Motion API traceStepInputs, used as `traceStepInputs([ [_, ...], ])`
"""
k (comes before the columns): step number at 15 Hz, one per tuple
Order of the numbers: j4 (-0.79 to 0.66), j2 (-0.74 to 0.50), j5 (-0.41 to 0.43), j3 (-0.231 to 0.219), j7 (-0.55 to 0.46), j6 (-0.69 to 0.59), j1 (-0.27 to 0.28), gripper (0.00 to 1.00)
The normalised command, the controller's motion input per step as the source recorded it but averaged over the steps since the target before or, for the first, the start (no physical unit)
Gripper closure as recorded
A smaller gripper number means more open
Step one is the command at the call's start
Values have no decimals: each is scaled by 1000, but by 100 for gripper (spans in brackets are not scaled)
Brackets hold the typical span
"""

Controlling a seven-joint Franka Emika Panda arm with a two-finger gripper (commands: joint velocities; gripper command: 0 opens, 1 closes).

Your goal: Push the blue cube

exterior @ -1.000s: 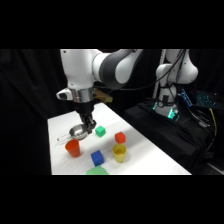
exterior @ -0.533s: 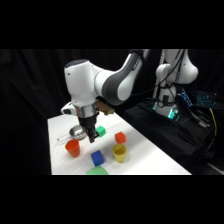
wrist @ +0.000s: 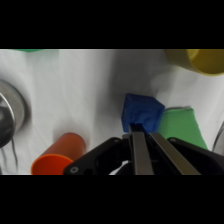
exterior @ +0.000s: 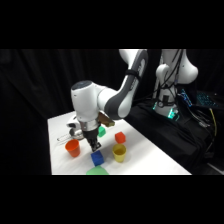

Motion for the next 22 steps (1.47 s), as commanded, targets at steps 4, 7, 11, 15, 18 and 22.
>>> traceStepInputs([
  [4, 162, 237, 42, 33, -60, 136, -6, 93],
  [7, 166, 202, 53, 42, -69, 72, -14, 95],
  [11, 85, -76, 26, 18, -27, -161, 18, 96],
  [15, 60, -337, 8, 13, -4, -417, 42, 71],
  [18, 127, -271, -5, 3, -4, -477, 31, 63],
  [22, 191, -160, -14, -10, -19, -413, 9, 30],
])
